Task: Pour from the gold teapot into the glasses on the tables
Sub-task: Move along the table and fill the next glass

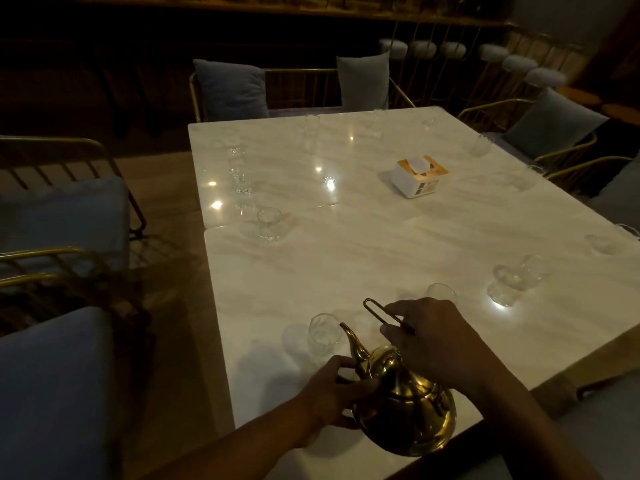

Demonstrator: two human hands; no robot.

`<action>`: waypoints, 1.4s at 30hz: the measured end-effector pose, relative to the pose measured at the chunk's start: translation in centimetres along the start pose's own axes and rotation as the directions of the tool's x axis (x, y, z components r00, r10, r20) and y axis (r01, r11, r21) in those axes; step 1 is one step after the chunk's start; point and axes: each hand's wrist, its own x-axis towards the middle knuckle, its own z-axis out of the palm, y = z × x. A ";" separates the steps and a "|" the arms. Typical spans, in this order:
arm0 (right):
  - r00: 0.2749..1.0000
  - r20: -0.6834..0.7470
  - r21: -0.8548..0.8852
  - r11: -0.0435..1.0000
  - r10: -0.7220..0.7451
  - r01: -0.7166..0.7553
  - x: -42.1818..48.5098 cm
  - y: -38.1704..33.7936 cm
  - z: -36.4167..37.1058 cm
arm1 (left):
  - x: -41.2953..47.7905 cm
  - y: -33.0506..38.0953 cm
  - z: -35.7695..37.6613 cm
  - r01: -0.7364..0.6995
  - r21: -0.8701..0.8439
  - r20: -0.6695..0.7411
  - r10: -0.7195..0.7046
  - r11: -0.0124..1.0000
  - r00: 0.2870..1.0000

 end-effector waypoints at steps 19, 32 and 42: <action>0.998 0.001 0.015 0.998 0.055 -0.055 -0.5 -0.3 -0.3 | 0.0 -0.3 -0.2 -0.013 0.021 0.005 0.013 1.000 1.000; 0.998 -0.011 -0.017 0.998 0.055 -0.055 -0.9 -0.7 -0.7 | -0.2 -0.1 -0.1 -0.001 0.058 0.002 0.001 0.998 1.000; 0.998 -0.003 0.031 0.997 0.070 -0.070 -1.6 -0.6 -0.6 | -0.4 0.1 -0.1 0.001 0.080 -0.028 0.001 0.997 1.000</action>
